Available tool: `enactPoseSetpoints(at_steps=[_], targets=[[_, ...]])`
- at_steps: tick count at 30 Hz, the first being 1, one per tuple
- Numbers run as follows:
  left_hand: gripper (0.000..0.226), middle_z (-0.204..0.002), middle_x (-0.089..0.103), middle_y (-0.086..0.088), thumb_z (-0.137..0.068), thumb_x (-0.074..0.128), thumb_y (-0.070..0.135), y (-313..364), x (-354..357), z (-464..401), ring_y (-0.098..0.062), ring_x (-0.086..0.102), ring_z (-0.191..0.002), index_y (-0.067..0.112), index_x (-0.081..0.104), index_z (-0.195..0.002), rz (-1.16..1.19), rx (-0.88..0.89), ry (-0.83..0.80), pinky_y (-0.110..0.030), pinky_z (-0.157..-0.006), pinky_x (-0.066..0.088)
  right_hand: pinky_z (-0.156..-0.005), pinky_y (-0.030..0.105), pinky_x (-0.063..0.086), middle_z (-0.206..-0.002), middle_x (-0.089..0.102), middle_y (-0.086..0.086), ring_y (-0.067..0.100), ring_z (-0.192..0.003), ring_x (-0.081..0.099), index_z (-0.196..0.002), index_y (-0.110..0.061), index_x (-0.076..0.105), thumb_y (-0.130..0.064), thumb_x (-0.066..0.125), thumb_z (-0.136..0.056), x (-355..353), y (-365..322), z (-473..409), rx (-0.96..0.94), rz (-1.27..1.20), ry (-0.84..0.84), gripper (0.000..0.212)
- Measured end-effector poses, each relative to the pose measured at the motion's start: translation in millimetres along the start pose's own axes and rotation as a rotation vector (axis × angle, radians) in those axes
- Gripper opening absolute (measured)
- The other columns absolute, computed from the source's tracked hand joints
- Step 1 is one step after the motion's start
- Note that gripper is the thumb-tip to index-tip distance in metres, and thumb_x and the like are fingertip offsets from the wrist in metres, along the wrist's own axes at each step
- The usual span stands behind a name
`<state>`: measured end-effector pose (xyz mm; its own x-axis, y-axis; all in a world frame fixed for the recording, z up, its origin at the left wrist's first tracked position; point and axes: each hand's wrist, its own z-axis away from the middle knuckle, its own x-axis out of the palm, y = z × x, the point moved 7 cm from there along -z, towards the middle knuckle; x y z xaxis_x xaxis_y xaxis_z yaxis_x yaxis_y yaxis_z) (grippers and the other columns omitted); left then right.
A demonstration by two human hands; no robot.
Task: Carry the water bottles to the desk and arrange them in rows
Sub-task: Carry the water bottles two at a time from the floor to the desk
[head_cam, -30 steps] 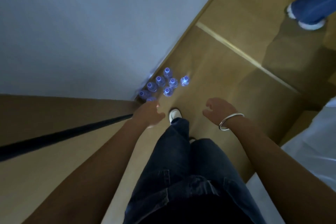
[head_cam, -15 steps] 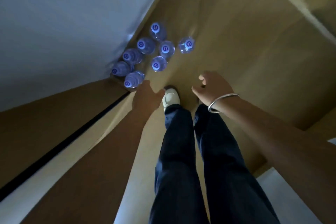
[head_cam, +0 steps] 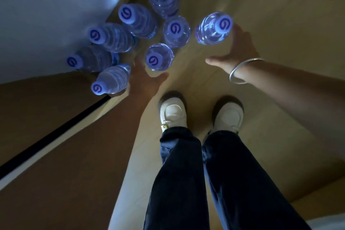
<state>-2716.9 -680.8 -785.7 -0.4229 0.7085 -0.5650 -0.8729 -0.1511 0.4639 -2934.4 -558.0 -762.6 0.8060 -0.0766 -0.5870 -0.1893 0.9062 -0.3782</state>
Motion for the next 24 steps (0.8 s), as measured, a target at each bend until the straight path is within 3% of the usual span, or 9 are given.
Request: enactPoseSetpoints(at_steps=[4,7,10,13,15,17,21,24], targets=[[0.086,-0.134,0.049,-0.012,-0.063,0.084,0.029,7,5,-11,-0.023,0.049,-0.121,0.007,0.039,-0.133,0.066,-0.018,-0.008,-0.026,-0.097,0.039,-0.077,0.002,0.024,-0.134,0.033,0.006,0.009,-0.111,0.040,-0.144,-0.023,0.019,-0.028,0.083,-0.061,-1,-9,-22,-0.005,-0.125,0.073,0.105],[0.093,-0.140,0.042,-0.006,-0.064,0.082,0.037,16,8,-15,-0.018,0.043,-0.127,0.013,0.034,-0.139,0.080,0.010,0.011,-0.023,-0.099,0.035,-0.090,0.008,0.032,-0.134,0.037,0.006,0.013,-0.115,0.047,-0.141,-0.022,0.027,-0.026,0.083,-0.060,1,-19,-35,-0.022,-0.192,0.083,0.098],[0.080,-0.132,0.052,-0.010,-0.067,0.080,0.036,22,8,-13,-0.023,0.050,-0.120,0.009,0.043,-0.132,0.109,0.033,0.009,-0.038,-0.101,0.043,-0.095,0.019,0.042,-0.129,0.049,0.006,0.016,-0.112,0.054,-0.132,-0.018,0.042,-0.028,0.081,-0.062,1,-28,-40,-0.066,-0.097,0.082,0.080],[0.062,-0.114,0.062,-0.010,-0.066,0.077,0.039,26,3,-8,-0.025,0.060,-0.105,0.009,0.055,-0.117,0.085,0.052,0.056,-0.042,-0.090,0.049,-0.086,0.019,0.040,-0.124,0.055,0.005,0.019,-0.108,0.056,-0.125,-0.016,0.049,-0.029,0.075,-0.068,-4,-34,-40,-0.099,-0.008,0.116,0.064],[0.053,-0.102,0.065,-0.006,-0.063,0.074,0.040,31,-1,-4,-0.024,0.063,-0.095,0.012,0.059,-0.106,0.045,0.074,0.055,-0.041,-0.084,0.051,-0.080,0.021,0.040,-0.120,0.058,0.006,0.021,-0.103,0.059,-0.119,-0.017,0.055,-0.027,0.071,-0.070,-6,-38,-38,-0.123,0.057,0.114,0.052],[0.051,-0.100,0.066,-0.005,-0.062,0.075,0.038,36,-3,2,-0.023,0.063,-0.093,0.013,0.061,-0.104,0.018,0.099,0.034,-0.040,-0.083,0.051,-0.083,0.026,0.044,-0.118,0.059,0.007,0.024,-0.101,0.060,-0.114,-0.019,0.057,-0.025,0.071,-0.069,-4,-39,-30,-0.138,0.095,0.071,0.048],[0.044,-0.093,0.065,0.003,-0.062,0.076,0.038,42,-17,29,-0.018,0.062,-0.087,0.021,0.060,-0.100,-0.012,0.106,0.033,-0.029,-0.074,0.050,-0.092,0.039,0.045,-0.122,0.053,0.010,0.033,-0.107,0.056,-0.119,-0.020,0.055,-0.026,0.073,-0.069,-7,-46,11,-0.184,0.172,0.020,0.053],[0.045,-0.089,0.062,0.012,-0.059,0.075,0.044,47,-31,58,-0.010,0.058,-0.082,0.030,0.058,-0.099,-0.022,0.091,0.024,-0.022,-0.067,0.042,-0.095,0.041,0.041,-0.127,0.049,0.011,0.037,-0.110,0.051,-0.125,-0.016,0.050,-0.021,0.071,-0.070,-14,-61,58,-0.299,0.254,-0.058,0.059]])
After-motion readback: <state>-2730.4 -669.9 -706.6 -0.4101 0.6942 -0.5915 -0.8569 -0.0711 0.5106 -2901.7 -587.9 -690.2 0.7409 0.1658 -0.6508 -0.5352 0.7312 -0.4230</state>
